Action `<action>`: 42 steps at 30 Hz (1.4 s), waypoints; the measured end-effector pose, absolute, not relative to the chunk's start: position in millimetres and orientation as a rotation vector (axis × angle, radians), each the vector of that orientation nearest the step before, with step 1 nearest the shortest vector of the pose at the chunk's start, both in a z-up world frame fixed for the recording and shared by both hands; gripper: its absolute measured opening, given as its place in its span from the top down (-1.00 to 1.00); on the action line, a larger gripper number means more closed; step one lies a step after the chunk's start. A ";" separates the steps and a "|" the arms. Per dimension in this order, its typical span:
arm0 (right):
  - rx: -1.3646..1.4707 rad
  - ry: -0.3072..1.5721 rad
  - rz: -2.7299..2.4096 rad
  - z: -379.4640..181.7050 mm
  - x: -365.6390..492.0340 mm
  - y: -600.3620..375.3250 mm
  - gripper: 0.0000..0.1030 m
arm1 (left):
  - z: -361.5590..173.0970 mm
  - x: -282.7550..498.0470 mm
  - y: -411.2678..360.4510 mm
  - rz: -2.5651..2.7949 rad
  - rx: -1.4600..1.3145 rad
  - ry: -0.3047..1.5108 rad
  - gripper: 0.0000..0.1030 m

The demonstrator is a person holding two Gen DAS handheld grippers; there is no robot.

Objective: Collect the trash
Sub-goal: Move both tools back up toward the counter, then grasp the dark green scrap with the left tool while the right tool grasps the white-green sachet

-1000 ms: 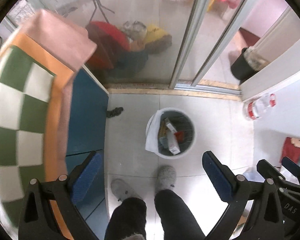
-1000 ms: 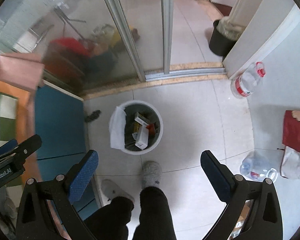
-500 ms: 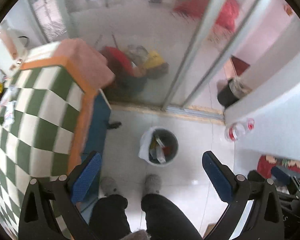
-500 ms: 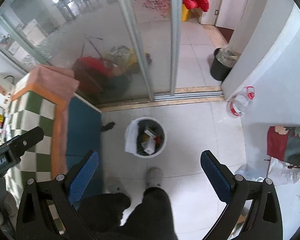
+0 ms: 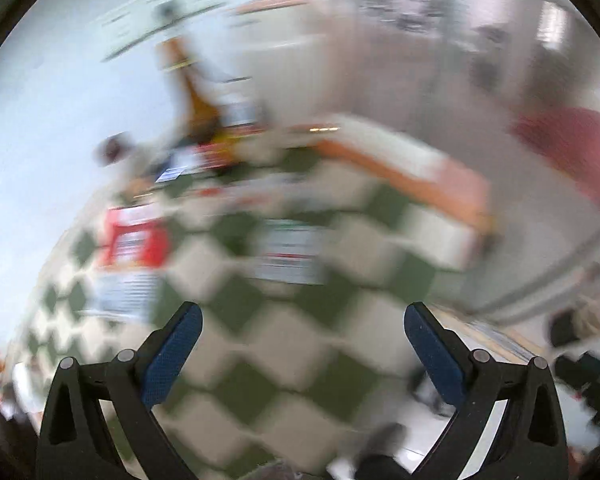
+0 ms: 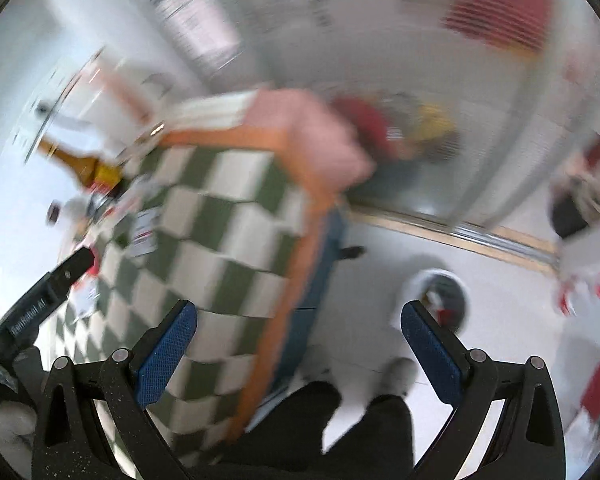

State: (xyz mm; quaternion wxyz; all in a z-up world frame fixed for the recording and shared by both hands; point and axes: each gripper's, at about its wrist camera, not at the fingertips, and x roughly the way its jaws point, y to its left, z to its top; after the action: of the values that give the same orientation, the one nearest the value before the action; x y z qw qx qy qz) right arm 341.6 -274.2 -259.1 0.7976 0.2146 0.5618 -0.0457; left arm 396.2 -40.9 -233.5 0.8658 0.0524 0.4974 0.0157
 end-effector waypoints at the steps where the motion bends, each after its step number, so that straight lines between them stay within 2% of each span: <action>1: 0.449 1.227 -0.050 -269.5 372.1 -246.8 -1.00 | -241.9 405.3 -16.0 0.085 0.118 1.047 -1.00; 5: 0.384 1.301 0.042 -310.7 457.4 -160.1 -1.00 | -278.8 432.4 79.1 0.277 0.127 1.109 -1.00; 9: 0.340 1.352 0.040 -355.8 518.1 -97.4 -1.00 | -310.9 451.1 136.6 0.379 0.098 1.180 -1.00; 13: 0.301 1.382 -0.026 -388.1 554.5 -69.3 -1.00 | -330.2 465.6 155.5 0.389 0.077 1.214 -1.00; 16: 0.175 1.319 -0.072 -390.1 562.1 -51.2 -0.85 | -336.4 477.0 146.8 0.348 0.074 1.221 -1.00; 17: 0.134 1.301 -0.090 -389.6 561.7 -47.4 -0.59 | -336.1 480.5 142.3 0.330 0.074 1.220 -1.00; 18: 0.073 1.270 -0.112 -387.8 560.1 -44.6 -0.04 | -336.3 485.5 134.0 0.304 0.075 1.218 -1.00; 19: 0.044 1.251 -0.118 -386.7 558.9 -45.9 0.27 | -336.7 491.0 124.8 0.274 0.073 1.218 -1.00; 20: 0.051 1.246 -0.117 -386.2 557.4 -50.9 0.70 | -336.3 495.9 117.6 0.242 0.065 1.218 -1.00; 21: 0.095 1.248 -0.102 -386.0 554.9 -61.7 0.90 | -333.1 501.2 104.5 0.199 0.054 1.220 -1.00; 22: 0.125 1.253 -0.110 -385.6 551.8 -72.7 0.99 | -333.3 506.3 95.5 0.166 0.046 1.222 -1.00; 28: 0.263 1.240 -0.191 -380.3 526.3 -138.9 1.00 | -348.7 533.4 41.6 -0.031 0.042 1.244 -0.99; 29: 0.272 1.238 -0.204 -380.7 521.7 -148.4 1.00 | -353.4 536.9 34.4 -0.054 0.046 1.249 -0.92; 31: 0.278 1.234 -0.216 -381.4 515.1 -159.1 1.00 | -360.3 540.0 25.7 -0.082 0.057 1.261 -0.34; 32: 0.283 1.232 -0.222 -382.0 513.1 -163.9 1.00 | -364.9 541.1 22.4 -0.090 0.065 1.276 0.18; 33: 0.291 1.230 -0.224 -381.9 511.7 -168.6 1.00 | -364.3 540.0 21.2 -0.106 0.052 1.265 0.45; 42: 0.378 1.155 -0.175 -361.0 503.5 -185.1 1.00 | -332.5 511.1 13.6 -0.064 0.096 1.208 0.52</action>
State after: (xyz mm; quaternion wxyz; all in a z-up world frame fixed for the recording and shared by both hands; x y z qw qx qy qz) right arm 503.5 -185.1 -361.0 0.8175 0.1773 0.5418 -0.0821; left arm 511.1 13.6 -332.5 0.8214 0.0451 0.5677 -0.0299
